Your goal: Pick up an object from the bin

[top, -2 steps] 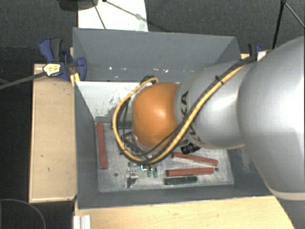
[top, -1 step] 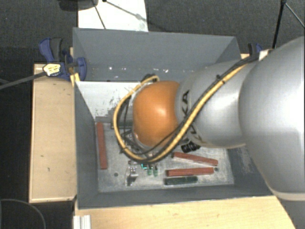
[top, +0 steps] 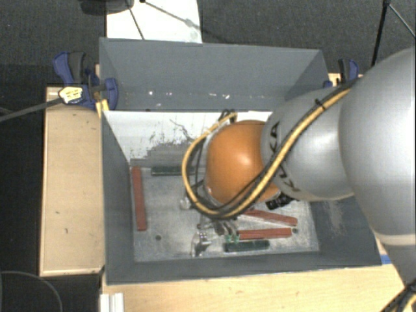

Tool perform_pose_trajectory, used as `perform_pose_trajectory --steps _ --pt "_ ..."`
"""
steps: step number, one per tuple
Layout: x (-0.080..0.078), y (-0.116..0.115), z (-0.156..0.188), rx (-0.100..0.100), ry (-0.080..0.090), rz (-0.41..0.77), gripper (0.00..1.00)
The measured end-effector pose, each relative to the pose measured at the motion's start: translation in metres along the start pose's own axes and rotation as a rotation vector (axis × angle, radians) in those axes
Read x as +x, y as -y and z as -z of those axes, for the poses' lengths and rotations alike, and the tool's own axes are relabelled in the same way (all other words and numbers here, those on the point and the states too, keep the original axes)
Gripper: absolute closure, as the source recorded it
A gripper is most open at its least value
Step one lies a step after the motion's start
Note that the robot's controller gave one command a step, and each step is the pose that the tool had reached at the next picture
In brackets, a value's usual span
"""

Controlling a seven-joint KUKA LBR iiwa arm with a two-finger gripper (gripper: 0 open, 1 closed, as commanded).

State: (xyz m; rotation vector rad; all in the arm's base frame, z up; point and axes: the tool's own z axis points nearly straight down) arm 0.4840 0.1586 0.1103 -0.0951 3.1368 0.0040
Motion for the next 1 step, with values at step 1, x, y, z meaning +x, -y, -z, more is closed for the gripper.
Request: perform_pose_trajectory --steps 1 --pt "-0.0070 0.0248 -0.0161 0.005 -0.002 0.009 0.00"
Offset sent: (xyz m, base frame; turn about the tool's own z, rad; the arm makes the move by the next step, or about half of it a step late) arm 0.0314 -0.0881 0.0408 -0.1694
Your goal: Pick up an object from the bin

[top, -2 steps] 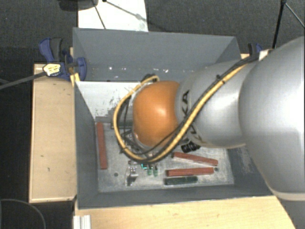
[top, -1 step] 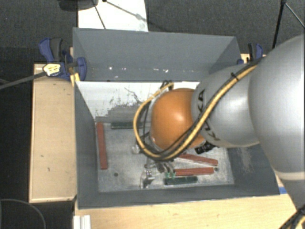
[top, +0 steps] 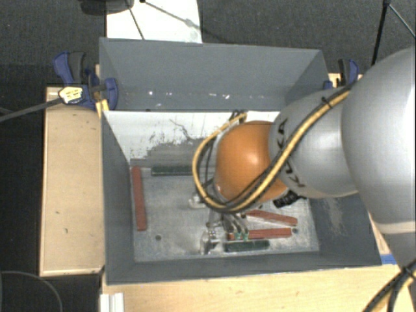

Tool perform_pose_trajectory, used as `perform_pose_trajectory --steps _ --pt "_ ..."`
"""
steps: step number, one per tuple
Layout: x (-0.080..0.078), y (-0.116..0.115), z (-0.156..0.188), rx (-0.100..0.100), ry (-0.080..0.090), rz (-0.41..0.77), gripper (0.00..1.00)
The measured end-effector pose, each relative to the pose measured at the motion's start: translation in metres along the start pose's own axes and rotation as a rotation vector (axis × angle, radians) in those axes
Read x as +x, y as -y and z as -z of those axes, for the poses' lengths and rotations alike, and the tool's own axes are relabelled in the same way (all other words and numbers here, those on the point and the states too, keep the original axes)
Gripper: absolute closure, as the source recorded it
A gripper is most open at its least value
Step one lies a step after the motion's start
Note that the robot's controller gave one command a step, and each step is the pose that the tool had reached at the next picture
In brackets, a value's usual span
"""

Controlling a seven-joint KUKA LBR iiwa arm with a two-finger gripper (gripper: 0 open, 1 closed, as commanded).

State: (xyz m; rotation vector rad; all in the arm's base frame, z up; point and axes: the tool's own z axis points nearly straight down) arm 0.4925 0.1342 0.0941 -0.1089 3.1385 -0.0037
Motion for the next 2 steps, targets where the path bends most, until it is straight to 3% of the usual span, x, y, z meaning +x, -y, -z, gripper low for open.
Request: perform_pose_trajectory --steps 1,2 --pt "-0.012 0.040 0.040 -0.004 -0.002 0.137 0.00" --pt "-0.007 0.069 0.035 -0.001 0.010 0.095 0.00"
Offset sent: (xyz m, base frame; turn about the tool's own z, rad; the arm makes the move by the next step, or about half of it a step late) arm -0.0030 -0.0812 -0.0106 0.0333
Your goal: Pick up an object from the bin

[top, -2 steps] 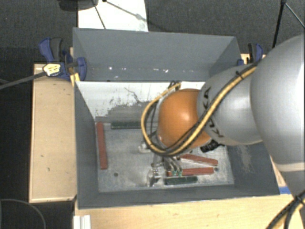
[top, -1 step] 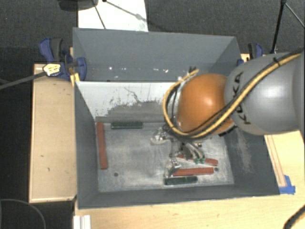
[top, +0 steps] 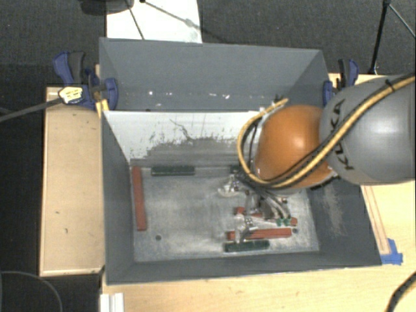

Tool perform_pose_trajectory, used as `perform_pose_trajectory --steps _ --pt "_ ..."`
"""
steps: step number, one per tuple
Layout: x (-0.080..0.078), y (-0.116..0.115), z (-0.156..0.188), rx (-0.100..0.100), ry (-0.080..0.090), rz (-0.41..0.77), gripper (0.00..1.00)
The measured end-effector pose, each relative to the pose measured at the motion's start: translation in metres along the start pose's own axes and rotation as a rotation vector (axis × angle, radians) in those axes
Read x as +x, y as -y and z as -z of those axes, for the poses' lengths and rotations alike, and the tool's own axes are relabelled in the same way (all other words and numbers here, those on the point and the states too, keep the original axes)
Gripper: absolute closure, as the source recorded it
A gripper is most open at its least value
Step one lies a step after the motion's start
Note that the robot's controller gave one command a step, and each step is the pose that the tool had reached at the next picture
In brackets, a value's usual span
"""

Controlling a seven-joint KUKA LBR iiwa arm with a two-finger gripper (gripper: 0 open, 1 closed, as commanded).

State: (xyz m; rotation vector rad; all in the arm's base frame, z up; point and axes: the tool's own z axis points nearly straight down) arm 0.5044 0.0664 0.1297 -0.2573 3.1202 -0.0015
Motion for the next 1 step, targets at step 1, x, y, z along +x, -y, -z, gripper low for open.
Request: perform_pose_trajectory --steps 1 --pt "0.0148 0.0240 -0.0499 -0.003 -0.008 0.282 1.00"
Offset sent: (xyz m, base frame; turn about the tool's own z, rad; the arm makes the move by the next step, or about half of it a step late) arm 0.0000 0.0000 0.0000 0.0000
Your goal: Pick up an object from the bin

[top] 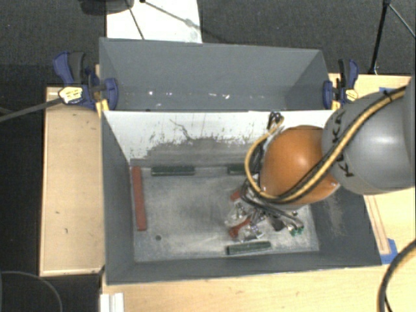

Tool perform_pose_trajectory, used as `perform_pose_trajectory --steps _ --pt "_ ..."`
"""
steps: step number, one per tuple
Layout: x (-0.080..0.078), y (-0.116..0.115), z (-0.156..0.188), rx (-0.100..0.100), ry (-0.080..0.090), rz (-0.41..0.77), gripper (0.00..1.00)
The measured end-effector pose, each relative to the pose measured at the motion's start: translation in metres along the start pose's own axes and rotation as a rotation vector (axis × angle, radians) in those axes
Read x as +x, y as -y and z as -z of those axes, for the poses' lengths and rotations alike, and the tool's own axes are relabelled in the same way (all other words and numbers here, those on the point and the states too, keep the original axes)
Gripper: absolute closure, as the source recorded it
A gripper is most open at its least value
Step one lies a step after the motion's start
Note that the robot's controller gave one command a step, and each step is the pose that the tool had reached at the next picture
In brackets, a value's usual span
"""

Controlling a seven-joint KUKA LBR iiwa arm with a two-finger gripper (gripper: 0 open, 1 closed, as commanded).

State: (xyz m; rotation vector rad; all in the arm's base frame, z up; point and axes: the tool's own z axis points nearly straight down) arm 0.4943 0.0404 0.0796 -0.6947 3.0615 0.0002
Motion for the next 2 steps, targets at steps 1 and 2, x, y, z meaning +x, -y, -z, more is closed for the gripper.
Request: perform_pose_trajectory --steps 1,2 --pt "0.000 0.000 0.000 0.000 0.000 -0.003 1.00" --pt "-0.012 0.019 0.195 0.004 0.008 0.011 1.00"
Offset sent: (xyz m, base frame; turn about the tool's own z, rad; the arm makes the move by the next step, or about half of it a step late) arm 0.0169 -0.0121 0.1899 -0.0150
